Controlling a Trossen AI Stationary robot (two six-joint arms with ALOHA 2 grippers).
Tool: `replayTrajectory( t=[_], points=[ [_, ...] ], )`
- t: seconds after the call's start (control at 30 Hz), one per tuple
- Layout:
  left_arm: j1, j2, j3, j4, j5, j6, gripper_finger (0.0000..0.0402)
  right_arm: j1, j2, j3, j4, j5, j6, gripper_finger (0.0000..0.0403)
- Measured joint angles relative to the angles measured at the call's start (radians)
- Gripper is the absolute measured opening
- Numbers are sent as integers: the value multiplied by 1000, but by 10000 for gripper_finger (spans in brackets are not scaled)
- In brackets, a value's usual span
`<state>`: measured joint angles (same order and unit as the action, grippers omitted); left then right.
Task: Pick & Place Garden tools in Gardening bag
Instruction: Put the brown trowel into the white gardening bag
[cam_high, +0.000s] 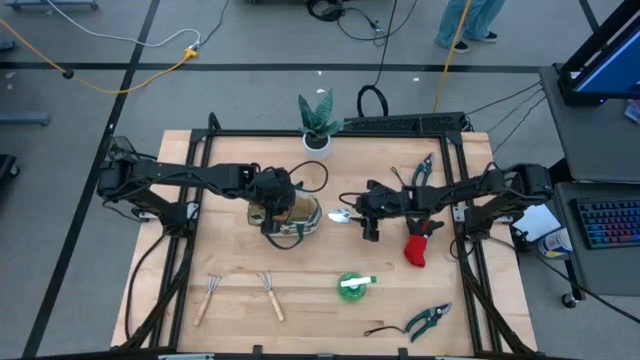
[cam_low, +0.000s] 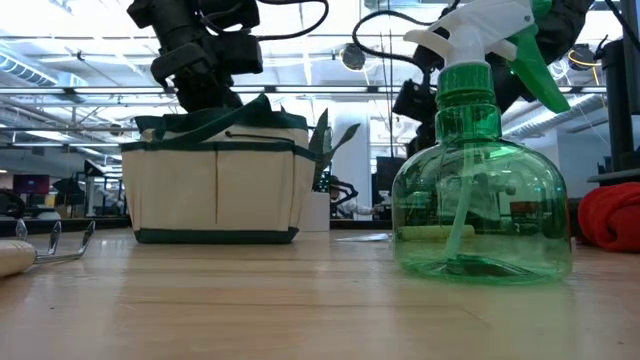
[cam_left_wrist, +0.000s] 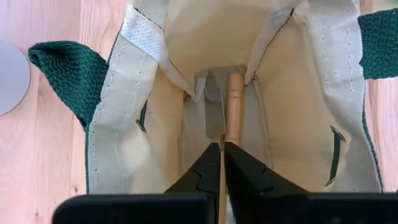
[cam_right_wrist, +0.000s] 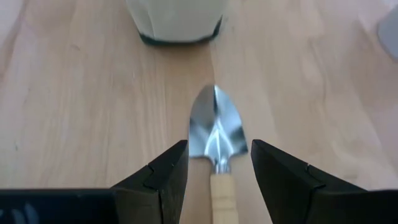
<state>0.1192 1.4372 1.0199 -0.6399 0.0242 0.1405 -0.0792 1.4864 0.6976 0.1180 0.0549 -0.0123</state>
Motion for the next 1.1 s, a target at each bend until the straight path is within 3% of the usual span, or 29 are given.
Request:
replayTrajectory(
  t=[1.1],
  points=[
    [0,0,0,0,0,1,31,0,-1,-152,-22,1,55,171]
  ],
)
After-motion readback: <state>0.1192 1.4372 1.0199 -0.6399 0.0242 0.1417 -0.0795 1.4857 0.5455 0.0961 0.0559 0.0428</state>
